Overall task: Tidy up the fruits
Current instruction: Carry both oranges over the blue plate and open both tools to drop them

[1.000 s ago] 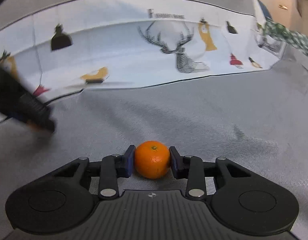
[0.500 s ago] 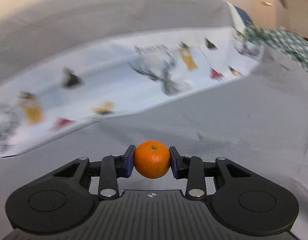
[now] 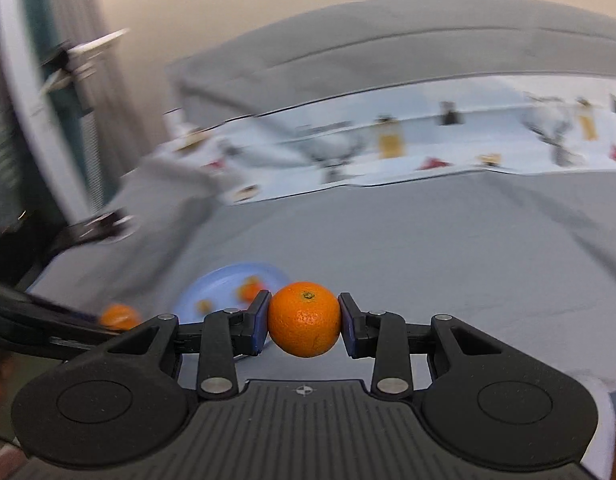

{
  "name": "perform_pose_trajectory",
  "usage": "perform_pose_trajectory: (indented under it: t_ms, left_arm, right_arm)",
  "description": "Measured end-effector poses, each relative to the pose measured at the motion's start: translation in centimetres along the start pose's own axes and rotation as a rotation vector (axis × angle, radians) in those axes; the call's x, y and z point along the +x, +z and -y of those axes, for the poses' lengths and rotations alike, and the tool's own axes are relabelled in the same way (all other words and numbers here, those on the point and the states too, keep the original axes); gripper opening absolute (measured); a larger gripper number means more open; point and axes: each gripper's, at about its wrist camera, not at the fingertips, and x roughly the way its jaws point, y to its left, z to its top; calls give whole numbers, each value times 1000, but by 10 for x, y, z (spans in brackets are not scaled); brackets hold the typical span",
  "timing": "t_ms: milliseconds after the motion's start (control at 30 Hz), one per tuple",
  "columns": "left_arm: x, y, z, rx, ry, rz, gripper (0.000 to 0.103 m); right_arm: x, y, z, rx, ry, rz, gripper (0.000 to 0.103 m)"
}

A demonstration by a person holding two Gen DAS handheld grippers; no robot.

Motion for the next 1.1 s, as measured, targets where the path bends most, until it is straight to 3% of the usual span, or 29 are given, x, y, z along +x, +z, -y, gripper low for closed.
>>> perform_pose_trajectory:
  t_ms: [167,400,633,1100]
  left_arm:
    - [-33,-29,-29,-93,1,69,41]
    - [-65,-45,-44,-137,-38,151,42]
    - [-74,-50,-48,-152,-61,177,42]
    - [-62,-49,-53,-157,-74,151,42]
  right_arm:
    - [-17,-7,-54,-142,36,-12,38]
    - [-44,-14,-90,-251,24,23,37]
    - [-58,-16,-100,-299,-4,53,38]
    - [-49,-18,-103,-300,-10,28,38]
